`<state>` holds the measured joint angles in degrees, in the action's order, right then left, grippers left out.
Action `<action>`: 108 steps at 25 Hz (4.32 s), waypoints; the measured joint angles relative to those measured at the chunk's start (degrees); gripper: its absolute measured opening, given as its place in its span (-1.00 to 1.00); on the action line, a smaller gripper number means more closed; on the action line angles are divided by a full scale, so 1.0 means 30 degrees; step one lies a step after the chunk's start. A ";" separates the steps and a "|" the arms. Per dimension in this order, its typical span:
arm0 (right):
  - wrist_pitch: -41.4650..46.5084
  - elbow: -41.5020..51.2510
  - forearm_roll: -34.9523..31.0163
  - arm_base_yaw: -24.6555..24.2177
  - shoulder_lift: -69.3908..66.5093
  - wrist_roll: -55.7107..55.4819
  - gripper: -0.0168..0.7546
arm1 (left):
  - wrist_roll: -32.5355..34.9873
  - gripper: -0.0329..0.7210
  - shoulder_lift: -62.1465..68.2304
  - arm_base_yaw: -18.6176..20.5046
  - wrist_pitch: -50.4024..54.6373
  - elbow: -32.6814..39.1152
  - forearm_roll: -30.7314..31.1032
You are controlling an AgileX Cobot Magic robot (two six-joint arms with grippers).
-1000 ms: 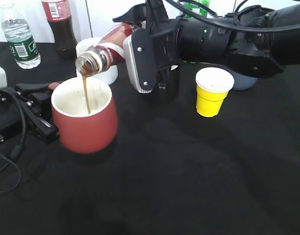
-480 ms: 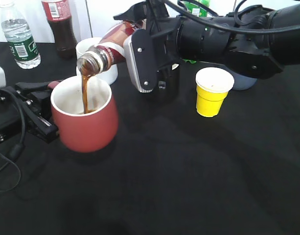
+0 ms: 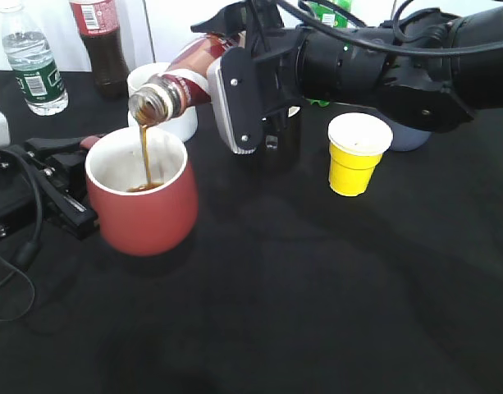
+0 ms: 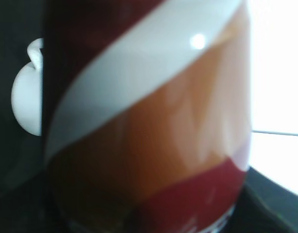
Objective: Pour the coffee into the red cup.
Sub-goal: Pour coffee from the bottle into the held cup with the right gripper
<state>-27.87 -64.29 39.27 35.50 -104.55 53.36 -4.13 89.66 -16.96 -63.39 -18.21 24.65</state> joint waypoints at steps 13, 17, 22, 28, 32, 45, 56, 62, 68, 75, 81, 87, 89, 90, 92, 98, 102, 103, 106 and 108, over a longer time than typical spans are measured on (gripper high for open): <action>-0.0064 0.0000 -0.0183 0.0000 0.0000 0.0672 0.43 | 0.0007 -0.70 0.0000 0.0000 0.0000 0.0000 0.0000; -0.0109 0.0000 -0.0217 0.0000 0.0000 0.0767 0.43 | 0.0022 -0.70 0.0000 0.0000 0.0000 0.0000 0.0000; -0.0109 0.0000 -0.0217 0.0000 0.0000 0.0945 0.43 | 0.0022 -0.70 0.0000 0.0000 0.0000 0.0000 0.0000; -0.0109 0.0000 -0.0223 0.0000 0.0000 0.1243 0.43 | 0.0022 -0.70 0.0000 0.0000 0.0000 0.0000 0.0000; -0.0124 0.0000 -0.0223 0.0000 0.0000 0.1430 0.43 | 0.0022 -0.70 0.0000 0.0000 0.0000 0.0000 0.0000; -0.0131 0.0000 -0.0258 0.0000 0.0000 0.1636 0.43 | 0.0022 -0.69 0.0000 0.0000 0.0000 0.0000 0.0000; -0.0275 0.0000 -0.0310 0.0000 0.0000 0.1995 0.43 | 0.0022 -0.69 0.0000 0.0000 0.0000 0.0000 0.0000; -0.0275 0.0000 -0.0364 0.0000 0.0000 0.2099 0.43 | 0.0022 -0.69 0.0000 0.0000 0.0000 0.0000 -0.0015; -0.0275 0.0000 -0.0380 0.0000 0.0000 0.2243 0.43 | 0.0046 -0.67 0.0000 0.0000 0.0000 0.0000 -0.0015; -0.0294 0.0000 -0.0387 0.0000 0.0000 0.2585 0.43 | 0.0046 -0.67 0.0000 0.0000 0.0000 0.0000 -0.0015; -0.0294 0.0000 -0.0402 0.0000 0.0000 0.2936 0.43 | 0.0066 -0.67 0.0000 0.0000 0.0000 0.0000 -0.0015; -0.0294 0.0000 -0.0402 0.0000 0.0000 0.2977 0.43 | 0.0066 -0.67 0.0000 0.0000 0.0017 0.0000 -0.0015; -0.0294 0.0000 -0.0402 0.0000 0.0000 0.2977 0.43 | 0.0066 -0.67 0.0000 0.0000 0.0017 0.0000 -0.0015; -0.0294 0.0000 -0.0402 0.0000 0.0000 0.2977 0.43 | 0.0066 -0.67 0.0000 0.0000 0.0034 0.0000 -0.0015; -0.0315 0.0000 -0.0402 0.0000 0.0000 0.3001 0.43 | 0.0066 -0.67 0.0000 0.0000 0.0034 0.0000 -0.0015; -0.0330 0.0000 -0.0409 0.0000 0.0000 0.3022 0.43 | 0.0082 -0.67 0.0000 0.0000 0.0126 0.0000 -0.0015; -0.0330 0.0000 -0.0424 0.0000 0.0000 0.3159 0.43 | 0.0082 -0.67 0.0000 0.0000 0.0149 0.0000 -0.0015; -0.0330 0.0000 -0.0424 0.0000 0.0000 0.3159 0.43 | 0.0082 -0.67 0.0000 0.0000 0.0149 0.0000 -0.0015; -0.0355 0.0000 -0.0424 0.0000 0.0000 0.3188 0.43 | 0.0082 -0.67 0.0000 0.0000 0.0149 0.0000 -0.0035; -0.0355 0.0000 -0.0424 0.0000 0.0000 0.3202 0.43 | 0.0082 -0.67 0.0000 0.0000 0.0149 0.0000 -0.0073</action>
<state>-28.94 -64.29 37.99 35.50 -104.55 62.97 -3.88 89.66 -16.96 -62.94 -18.21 24.43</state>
